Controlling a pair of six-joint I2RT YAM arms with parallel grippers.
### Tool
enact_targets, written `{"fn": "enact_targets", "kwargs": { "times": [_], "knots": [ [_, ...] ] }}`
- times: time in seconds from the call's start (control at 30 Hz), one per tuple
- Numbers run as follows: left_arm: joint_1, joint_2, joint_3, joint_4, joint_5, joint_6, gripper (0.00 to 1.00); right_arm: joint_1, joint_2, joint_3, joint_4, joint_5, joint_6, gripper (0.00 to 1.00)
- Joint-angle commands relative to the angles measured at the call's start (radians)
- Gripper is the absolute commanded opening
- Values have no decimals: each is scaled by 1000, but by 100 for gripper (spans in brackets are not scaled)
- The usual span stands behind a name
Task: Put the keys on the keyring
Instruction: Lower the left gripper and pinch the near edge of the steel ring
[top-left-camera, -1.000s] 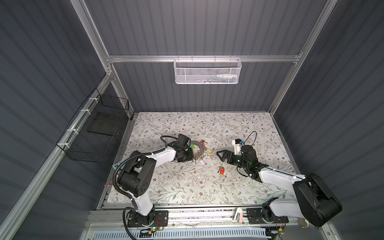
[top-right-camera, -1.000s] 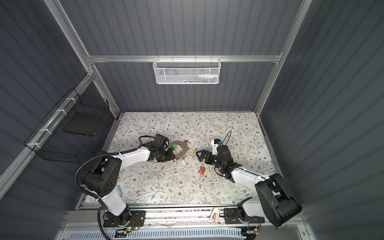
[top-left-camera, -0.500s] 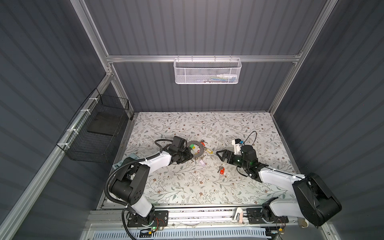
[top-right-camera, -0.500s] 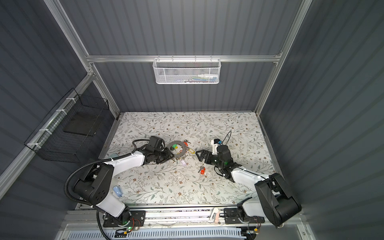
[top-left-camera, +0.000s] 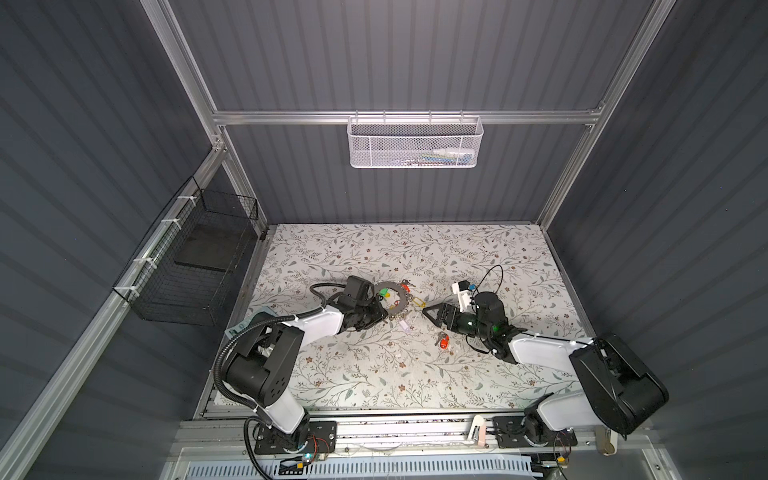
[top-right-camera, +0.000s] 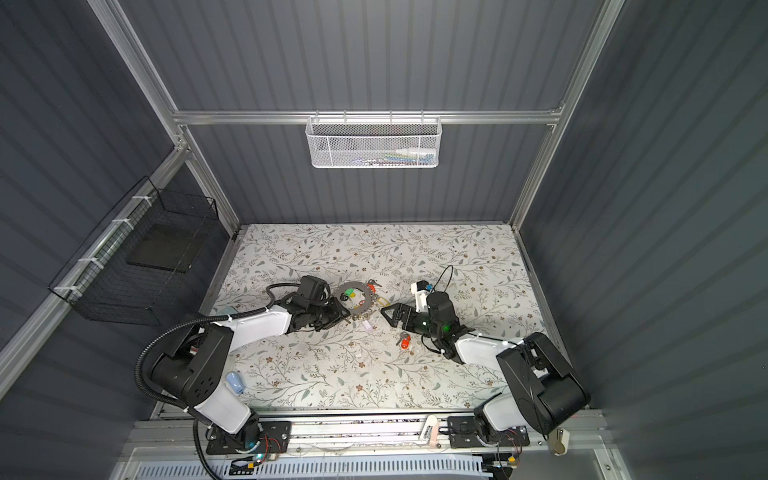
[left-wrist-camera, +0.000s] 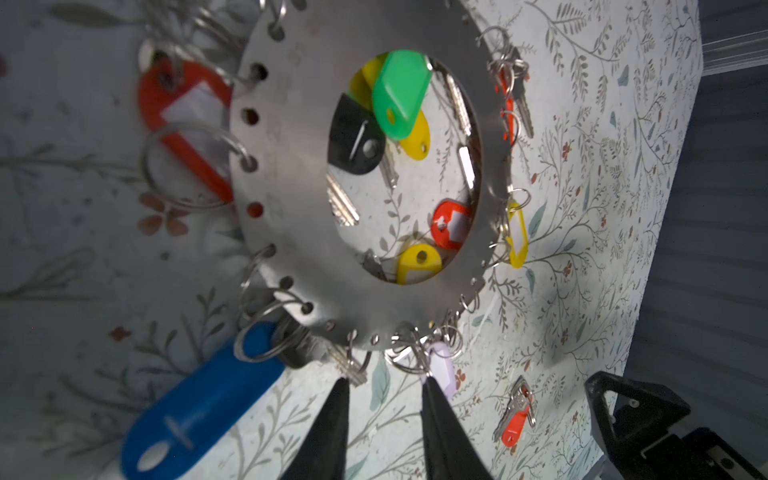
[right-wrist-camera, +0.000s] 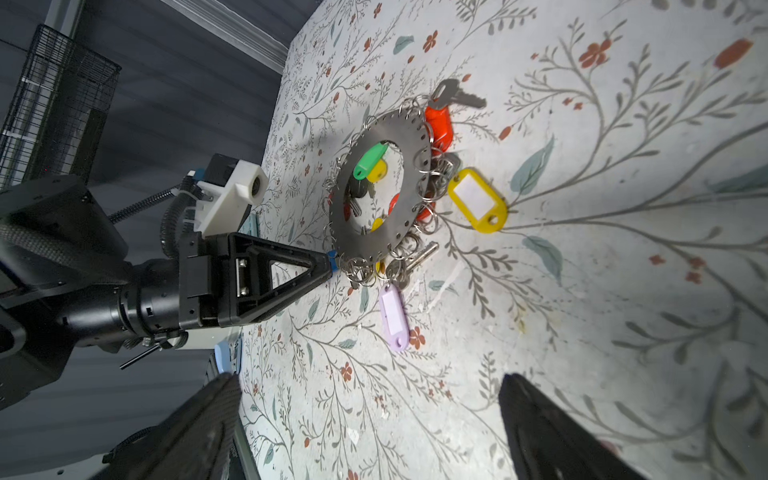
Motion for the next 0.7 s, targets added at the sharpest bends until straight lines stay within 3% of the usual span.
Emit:
{"fn": "enact_targets", "kwargs": {
  "times": [0.0, 0.67],
  "knots": [
    [3, -8, -16, -6, -17, -16, 33, 3, 6, 17, 45, -31, 18, 99],
    [-5, 47, -33, 74, 24, -39, 30, 3, 9, 21, 41, -31, 15, 99]
  ]
}}
